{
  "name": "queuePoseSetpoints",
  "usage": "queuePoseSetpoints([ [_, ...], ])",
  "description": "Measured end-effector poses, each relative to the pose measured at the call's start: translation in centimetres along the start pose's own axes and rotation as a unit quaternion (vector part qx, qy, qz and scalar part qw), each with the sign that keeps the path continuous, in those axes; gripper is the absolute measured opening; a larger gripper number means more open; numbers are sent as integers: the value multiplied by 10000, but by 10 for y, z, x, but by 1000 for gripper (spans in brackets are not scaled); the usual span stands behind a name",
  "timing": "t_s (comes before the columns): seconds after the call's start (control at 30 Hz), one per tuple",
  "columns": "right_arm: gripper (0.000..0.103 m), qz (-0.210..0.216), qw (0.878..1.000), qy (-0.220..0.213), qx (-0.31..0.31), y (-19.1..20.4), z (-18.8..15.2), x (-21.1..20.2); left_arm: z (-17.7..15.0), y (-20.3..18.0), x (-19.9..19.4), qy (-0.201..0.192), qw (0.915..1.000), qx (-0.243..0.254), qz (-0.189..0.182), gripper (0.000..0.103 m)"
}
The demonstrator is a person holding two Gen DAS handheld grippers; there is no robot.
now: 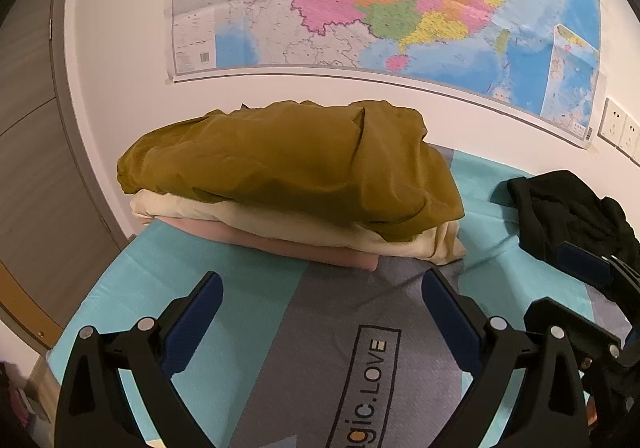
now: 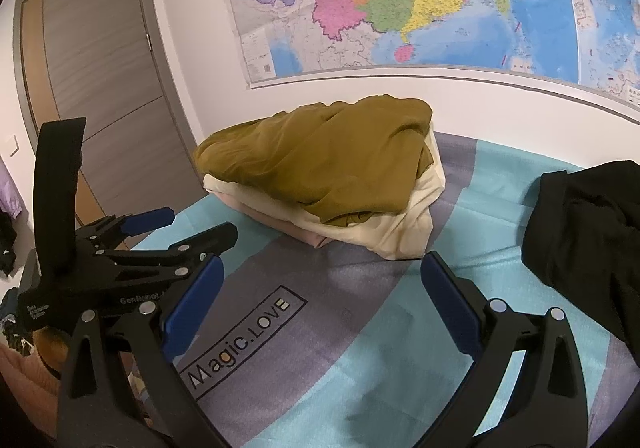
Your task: Fold large clothes
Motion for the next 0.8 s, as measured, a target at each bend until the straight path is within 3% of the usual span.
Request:
queuePoseSetpoints([
  [0.8,97,-5,10000,-27,8,3,-4,-9,-11,-2,-8,55,10000,5,-13,96],
])
Point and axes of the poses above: each gripper's, at about its wrist camera, not at the fingertips, and x roughly the way its jaws point, y to its left, z to its top, the point moved 3 cm from there along x, roughly the way its jaws point, and after that the axes turned 1 degree about z, right-handed, at the moved point
